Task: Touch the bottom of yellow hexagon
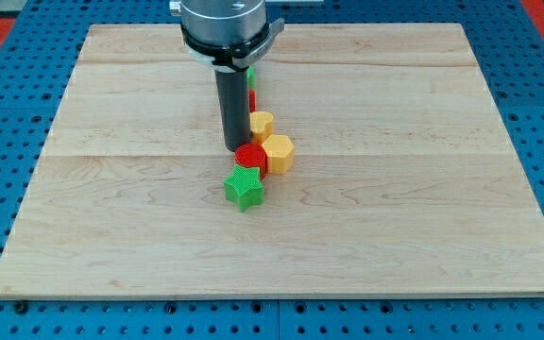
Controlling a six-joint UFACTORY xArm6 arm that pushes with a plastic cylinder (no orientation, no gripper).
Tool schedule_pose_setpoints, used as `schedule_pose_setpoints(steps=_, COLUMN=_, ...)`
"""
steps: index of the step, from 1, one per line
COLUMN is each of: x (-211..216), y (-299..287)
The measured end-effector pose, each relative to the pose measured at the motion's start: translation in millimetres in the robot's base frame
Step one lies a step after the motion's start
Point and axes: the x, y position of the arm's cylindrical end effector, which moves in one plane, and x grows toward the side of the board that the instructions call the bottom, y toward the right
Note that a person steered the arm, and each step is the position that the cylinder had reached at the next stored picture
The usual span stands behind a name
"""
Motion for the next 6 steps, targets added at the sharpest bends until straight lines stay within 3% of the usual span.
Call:
schedule_pose_setpoints(steps=1, x=-3, y=-27)
schedule_pose_setpoints(steps=2, x=31, y=-46)
schedule_pose_setpoints(steps=3, x=104, y=-98)
schedule_pose_setpoints(steps=4, x=139, y=-78)
schedule_pose_setpoints(steps=5, x=122, y=40)
schedule_pose_setpoints(steps=6, x=90, y=76)
